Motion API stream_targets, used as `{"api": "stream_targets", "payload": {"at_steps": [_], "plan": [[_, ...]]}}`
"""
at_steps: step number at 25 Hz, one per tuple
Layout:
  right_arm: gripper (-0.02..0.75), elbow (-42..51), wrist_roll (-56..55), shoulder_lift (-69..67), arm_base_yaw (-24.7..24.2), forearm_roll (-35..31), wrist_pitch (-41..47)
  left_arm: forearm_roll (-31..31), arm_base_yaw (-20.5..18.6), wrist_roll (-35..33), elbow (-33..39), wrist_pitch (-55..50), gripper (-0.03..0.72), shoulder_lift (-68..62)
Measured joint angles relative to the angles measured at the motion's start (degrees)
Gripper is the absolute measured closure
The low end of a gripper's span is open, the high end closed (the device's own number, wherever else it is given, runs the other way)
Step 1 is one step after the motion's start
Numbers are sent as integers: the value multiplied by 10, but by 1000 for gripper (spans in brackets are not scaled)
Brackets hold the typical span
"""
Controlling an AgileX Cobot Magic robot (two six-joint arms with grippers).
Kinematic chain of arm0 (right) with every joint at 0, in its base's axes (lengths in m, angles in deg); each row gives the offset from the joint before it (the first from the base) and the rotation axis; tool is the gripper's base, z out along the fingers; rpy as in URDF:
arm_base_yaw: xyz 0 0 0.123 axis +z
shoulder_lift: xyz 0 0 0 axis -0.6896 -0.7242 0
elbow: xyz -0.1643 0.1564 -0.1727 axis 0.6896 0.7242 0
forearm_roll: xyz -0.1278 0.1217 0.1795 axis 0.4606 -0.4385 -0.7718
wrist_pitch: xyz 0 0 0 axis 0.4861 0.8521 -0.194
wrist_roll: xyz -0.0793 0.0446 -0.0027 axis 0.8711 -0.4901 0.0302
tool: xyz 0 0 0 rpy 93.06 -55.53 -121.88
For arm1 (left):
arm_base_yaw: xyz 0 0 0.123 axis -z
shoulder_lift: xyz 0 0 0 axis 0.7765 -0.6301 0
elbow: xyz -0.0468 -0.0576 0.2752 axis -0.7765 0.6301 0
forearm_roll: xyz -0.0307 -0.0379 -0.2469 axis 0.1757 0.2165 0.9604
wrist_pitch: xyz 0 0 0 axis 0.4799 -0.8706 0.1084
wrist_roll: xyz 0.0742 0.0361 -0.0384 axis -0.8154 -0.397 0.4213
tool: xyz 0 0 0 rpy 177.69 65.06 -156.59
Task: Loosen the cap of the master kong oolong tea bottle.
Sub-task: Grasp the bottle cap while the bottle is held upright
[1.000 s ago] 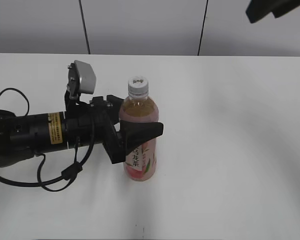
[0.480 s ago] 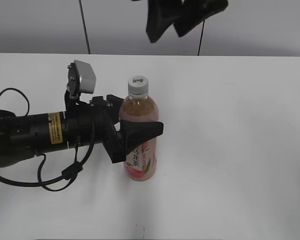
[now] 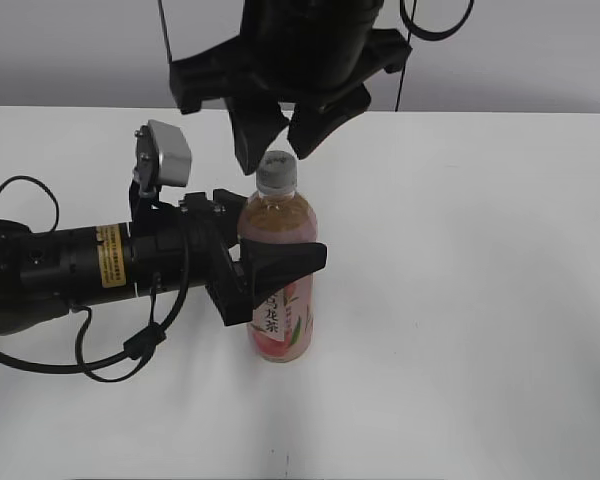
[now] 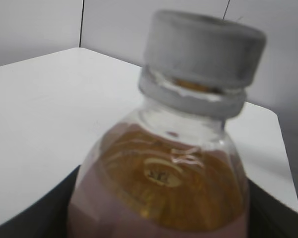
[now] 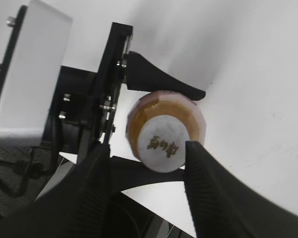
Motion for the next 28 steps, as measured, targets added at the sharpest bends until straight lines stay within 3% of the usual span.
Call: {"api": "stream_targets", "payload": {"at_steps": [12,22,28], "plan": [[372,0,-4,-28,-1,33,1,0,0,0,0,0,230,0],[462,0,-2,-31,-1,29,1,2,0,0,0,0,230,0],[462,0,69,-31,-2,20,1,2,0,-1,0,0,230,0]]}}
